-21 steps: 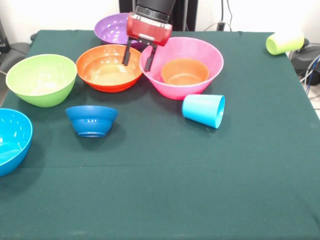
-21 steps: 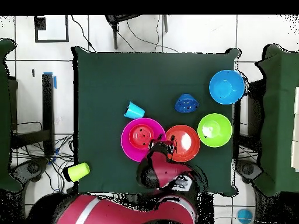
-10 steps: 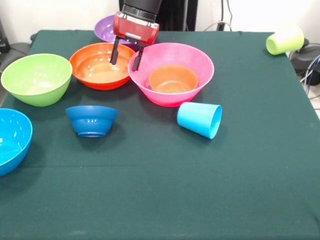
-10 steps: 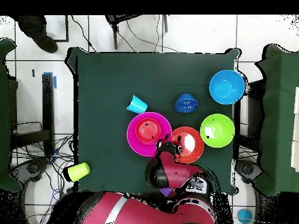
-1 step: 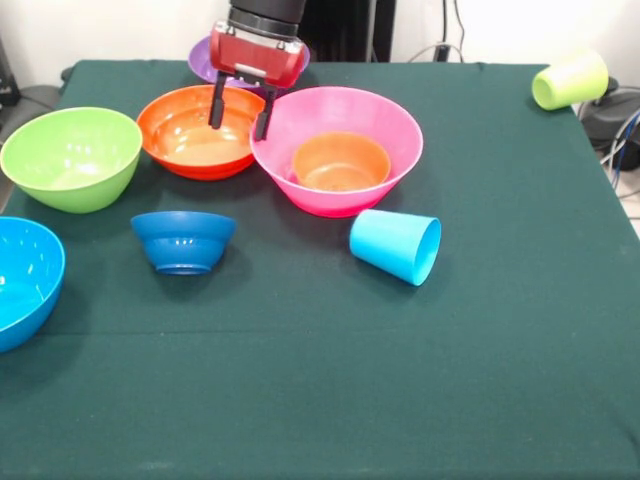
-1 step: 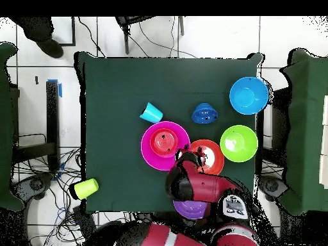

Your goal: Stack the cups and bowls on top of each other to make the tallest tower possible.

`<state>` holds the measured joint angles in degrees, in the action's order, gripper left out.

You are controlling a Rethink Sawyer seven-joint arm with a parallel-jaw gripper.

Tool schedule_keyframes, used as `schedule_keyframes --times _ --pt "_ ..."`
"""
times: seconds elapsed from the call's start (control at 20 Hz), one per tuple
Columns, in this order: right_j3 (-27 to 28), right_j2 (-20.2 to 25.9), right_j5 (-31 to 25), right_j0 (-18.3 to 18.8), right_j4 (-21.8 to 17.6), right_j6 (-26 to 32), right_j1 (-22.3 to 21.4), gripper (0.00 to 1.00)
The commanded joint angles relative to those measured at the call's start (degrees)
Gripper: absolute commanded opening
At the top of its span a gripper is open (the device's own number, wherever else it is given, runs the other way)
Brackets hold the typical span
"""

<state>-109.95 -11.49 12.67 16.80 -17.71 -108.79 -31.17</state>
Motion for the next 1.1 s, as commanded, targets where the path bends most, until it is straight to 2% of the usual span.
schedule_keyframes --times 0.05,0.2,0.5,0.6,0.85,1.1 --pt "5.51 9.64 -10.28 1.67 -3.24 -0.28 -3.88 1.00" --pt "5.80 10.42 -9.14 2.47 -4.25 -0.73 -2.91 1.00" --pt "7.64 8.82 -4.34 1.21 -4.29 -2.92 0.17 1.00" --pt "8.05 7.42 -3.46 0.10 -2.65 -4.29 0.91 1.00" --pt "8.80 6.34 -9.57 -0.82 3.64 -7.75 1.51 1.00" --pt "10.37 7.55 -13.58 1.14 6.96 -7.62 2.00 1.00"
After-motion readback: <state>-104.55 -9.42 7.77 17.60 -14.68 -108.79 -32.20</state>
